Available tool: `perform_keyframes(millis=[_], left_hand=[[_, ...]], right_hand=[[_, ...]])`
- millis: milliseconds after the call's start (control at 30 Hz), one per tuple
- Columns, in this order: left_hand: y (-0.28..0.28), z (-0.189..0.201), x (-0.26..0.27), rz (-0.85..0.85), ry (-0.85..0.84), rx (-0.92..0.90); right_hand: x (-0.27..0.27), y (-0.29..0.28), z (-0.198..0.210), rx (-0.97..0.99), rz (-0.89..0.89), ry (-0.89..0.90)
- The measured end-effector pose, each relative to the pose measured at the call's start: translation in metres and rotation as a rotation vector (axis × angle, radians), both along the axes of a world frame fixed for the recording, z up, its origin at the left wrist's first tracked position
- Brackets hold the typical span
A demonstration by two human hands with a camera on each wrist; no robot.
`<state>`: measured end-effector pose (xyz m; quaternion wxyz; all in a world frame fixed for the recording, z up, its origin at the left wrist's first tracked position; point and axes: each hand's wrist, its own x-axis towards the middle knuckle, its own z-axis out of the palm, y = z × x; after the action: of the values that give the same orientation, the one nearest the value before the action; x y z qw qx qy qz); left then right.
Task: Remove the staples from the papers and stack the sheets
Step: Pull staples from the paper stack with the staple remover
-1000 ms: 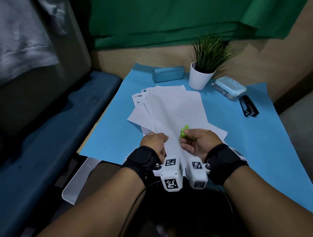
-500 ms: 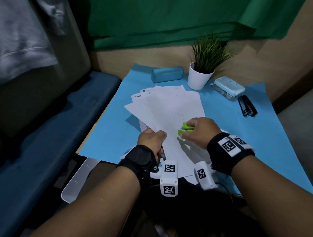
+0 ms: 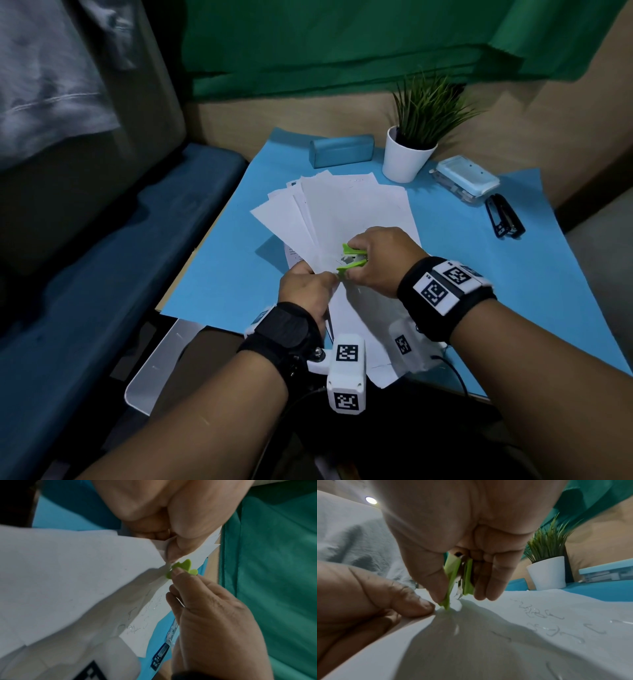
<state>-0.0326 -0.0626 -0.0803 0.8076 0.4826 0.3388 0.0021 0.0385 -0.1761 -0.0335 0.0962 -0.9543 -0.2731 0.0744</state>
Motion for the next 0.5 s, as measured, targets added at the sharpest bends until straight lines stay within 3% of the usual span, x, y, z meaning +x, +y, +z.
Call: perform_keyframes(millis=[500], left_hand=[[-0.0024,-0.0035,0.003,-0.03,-0.048,0.09]], right_hand=[[0.0067,0.0046,0.005,-0.084,0.015,0.024]])
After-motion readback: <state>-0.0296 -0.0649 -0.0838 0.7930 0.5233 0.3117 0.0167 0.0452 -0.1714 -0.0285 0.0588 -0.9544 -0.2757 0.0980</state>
